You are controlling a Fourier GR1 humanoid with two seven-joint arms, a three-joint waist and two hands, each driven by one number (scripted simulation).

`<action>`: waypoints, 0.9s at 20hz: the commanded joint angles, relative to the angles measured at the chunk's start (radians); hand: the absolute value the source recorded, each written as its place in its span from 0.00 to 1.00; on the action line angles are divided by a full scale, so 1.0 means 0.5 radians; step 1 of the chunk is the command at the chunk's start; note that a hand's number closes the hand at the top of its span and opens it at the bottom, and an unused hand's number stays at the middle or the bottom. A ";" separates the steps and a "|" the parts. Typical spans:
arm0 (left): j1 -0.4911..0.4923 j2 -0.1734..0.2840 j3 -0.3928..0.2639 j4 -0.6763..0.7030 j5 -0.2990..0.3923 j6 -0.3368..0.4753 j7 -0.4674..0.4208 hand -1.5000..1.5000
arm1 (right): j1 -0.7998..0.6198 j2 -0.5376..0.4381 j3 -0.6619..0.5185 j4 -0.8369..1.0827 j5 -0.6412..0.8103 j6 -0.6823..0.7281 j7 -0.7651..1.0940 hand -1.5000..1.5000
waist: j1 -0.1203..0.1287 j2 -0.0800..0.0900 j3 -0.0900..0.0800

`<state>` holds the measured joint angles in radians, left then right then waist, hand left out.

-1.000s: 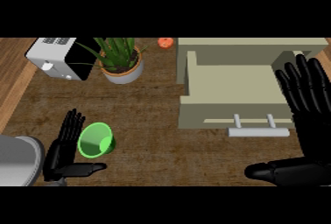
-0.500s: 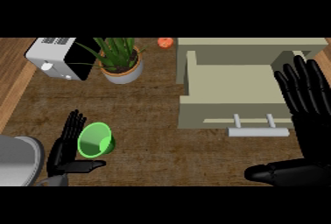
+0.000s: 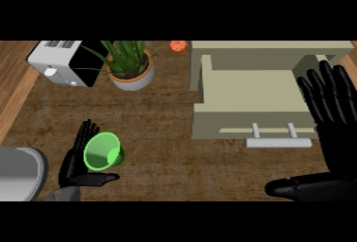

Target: Pick up the cup, place it into the drawer and close the drawer

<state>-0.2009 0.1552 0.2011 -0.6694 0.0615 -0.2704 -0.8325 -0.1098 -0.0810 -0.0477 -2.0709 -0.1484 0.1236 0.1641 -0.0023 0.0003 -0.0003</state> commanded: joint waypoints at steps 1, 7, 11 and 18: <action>-0.165 0.020 0.042 0.189 0.047 -0.053 -0.010 0.00 | 0.130 0.038 0.051 0.026 0.022 0.049 -0.114 0.00 | -0.006 0.001 0.000; -0.209 0.018 0.051 0.375 0.073 -0.125 -0.095 0.00 | 0.000 0.008 0.036 -0.138 0.005 -0.042 0.142 0.00 | -0.004 0.000 0.000; -0.211 -0.065 0.017 0.429 0.068 -0.190 -0.224 0.00 | -0.035 -0.015 -0.028 -0.039 -0.051 -0.005 0.084 0.00 | -0.006 0.002 -0.001; -0.301 -0.034 0.006 0.447 0.145 -0.465 -0.145 1.00 | -0.037 0.061 0.088 0.013 0.092 -0.059 0.019 0.00 | -0.003 0.003 -0.001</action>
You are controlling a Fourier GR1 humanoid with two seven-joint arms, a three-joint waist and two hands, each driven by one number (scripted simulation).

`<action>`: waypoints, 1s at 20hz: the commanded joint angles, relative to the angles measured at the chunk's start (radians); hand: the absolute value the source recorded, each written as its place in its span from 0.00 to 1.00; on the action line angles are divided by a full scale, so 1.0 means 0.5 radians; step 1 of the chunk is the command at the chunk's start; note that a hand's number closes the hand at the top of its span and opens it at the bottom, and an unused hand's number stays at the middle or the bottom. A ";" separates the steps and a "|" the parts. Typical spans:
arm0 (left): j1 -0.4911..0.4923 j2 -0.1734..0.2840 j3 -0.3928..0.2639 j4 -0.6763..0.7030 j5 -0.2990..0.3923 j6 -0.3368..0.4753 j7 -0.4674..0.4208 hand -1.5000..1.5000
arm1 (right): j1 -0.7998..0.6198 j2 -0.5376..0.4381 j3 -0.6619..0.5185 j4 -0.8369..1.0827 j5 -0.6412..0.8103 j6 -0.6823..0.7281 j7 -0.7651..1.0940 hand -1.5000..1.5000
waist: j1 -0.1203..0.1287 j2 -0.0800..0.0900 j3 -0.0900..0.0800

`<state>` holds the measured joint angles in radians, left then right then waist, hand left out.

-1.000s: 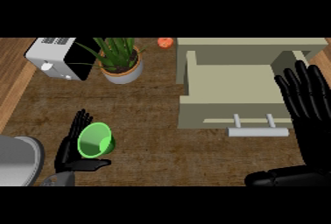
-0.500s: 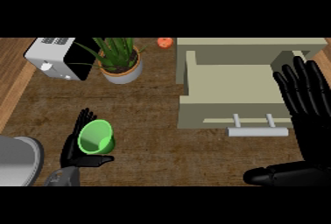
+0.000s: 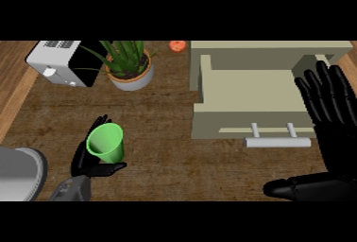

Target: Pick up the cup, place it into the drawer and close the drawer

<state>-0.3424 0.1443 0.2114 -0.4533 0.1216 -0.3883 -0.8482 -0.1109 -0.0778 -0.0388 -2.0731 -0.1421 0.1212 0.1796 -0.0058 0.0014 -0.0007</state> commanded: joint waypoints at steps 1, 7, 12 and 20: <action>0.057 -0.042 -0.036 -0.037 0.027 -0.261 -0.164 1.00 | 0.039 -0.035 -0.052 0.028 -0.078 0.073 -0.053 0.00 | 0.005 -0.002 0.001; 0.031 0.000 -0.062 -0.070 -0.010 -0.199 -0.326 1.00 | 0.019 -0.001 -0.007 -0.017 0.007 -0.001 -0.004 0.00 | 0.006 -0.001 0.000; -0.038 -0.011 0.038 0.002 0.045 -0.005 -0.430 1.00 | 0.038 -0.003 -0.006 -0.107 -0.010 -0.015 0.055 0.00 | -0.008 0.001 -0.002; -0.020 -0.041 0.132 -0.137 0.155 0.212 -0.431 1.00 | 0.062 0.030 0.024 -0.060 0.002 0.002 -0.018 0.00 | 0.003 -0.001 0.000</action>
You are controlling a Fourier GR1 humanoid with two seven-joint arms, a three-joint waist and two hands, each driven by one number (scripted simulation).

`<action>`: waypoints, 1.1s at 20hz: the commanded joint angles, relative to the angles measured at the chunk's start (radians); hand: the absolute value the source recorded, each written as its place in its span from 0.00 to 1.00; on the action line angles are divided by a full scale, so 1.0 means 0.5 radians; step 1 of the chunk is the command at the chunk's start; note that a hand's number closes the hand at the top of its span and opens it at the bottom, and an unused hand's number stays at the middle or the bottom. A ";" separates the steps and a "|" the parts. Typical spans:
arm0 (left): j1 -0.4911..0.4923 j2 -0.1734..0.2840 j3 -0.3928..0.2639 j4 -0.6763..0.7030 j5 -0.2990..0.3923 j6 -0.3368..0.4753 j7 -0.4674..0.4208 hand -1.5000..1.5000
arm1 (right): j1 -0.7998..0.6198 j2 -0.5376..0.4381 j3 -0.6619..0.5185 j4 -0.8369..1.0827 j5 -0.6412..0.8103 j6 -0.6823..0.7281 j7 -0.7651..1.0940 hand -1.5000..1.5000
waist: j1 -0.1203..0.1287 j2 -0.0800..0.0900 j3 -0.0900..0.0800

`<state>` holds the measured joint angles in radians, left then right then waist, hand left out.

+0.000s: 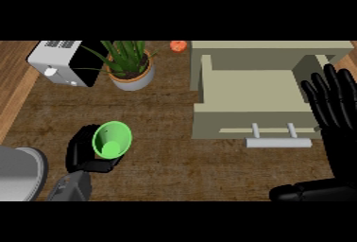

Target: Pick up the cup, place it into the drawer and close the drawer

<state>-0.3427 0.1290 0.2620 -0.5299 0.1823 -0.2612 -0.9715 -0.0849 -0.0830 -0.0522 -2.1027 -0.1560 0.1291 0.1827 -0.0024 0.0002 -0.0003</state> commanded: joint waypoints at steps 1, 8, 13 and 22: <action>0.045 -0.020 -0.014 -0.159 0.020 -0.027 -0.152 1.00 | -0.065 -0.009 0.000 -0.079 0.013 -0.066 0.142 0.00 | 0.006 -0.003 0.000; 0.151 -0.137 -0.207 -0.805 0.043 0.015 0.177 1.00 | 0.009 0.049 0.087 0.035 0.130 -0.045 -0.021 0.00 | 0.026 -0.009 0.003; 0.102 -0.190 -0.332 -1.291 0.098 0.118 0.655 1.00 | -0.011 -0.035 -0.044 0.021 -0.025 0.020 0.029 0.00 | 0.021 -0.011 0.003; -0.176 -0.240 -0.389 -1.689 0.197 0.370 1.238 1.00 | 0.071 -0.014 -0.034 0.037 -0.011 0.062 -0.081 0.00 | -0.002 -0.002 0.001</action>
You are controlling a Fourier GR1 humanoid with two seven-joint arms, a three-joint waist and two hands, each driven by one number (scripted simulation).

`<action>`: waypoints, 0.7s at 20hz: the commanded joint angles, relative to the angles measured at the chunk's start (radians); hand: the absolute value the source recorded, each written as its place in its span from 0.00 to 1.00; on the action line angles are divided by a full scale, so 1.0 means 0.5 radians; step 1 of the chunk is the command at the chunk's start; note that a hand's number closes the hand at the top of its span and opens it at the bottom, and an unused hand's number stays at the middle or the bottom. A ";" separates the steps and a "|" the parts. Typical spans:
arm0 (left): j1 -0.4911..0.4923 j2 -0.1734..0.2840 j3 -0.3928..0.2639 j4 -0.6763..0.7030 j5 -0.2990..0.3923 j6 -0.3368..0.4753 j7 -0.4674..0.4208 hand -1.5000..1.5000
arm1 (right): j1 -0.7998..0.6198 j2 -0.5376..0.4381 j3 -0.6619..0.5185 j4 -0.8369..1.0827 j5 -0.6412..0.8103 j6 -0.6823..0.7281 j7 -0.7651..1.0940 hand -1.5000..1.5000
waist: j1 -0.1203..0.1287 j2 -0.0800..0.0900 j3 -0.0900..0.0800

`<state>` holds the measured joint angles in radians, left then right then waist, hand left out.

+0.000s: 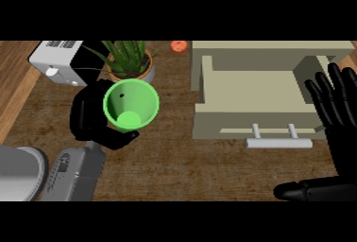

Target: Pick up the cup, place it into the drawer and close the drawer

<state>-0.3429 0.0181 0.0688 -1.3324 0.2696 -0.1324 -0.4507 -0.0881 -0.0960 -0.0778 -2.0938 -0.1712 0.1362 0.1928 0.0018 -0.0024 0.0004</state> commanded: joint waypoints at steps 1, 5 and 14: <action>-0.234 -0.023 -0.016 -0.127 0.043 0.128 0.289 1.00 | -0.123 0.042 0.065 0.131 0.114 -0.058 -0.037 0.00 | 0.000 0.004 0.000; -0.357 -0.035 -0.167 -0.224 -0.035 0.378 0.427 1.00 | 0.149 0.001 -0.003 -0.124 -0.015 0.036 -0.028 0.00 | -0.018 0.000 0.000; -0.816 -0.036 -0.147 0.159 -0.139 0.519 0.454 1.00 | 0.104 0.038 0.040 -0.034 0.035 0.020 -0.060 0.00 | -0.021 0.006 -0.001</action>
<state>-0.6895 0.0046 0.0006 -1.3253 0.2213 0.1144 -0.2090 -0.0675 -0.0939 -0.0767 -2.1010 -0.1593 0.1425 0.1776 -0.0077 -0.0001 0.0003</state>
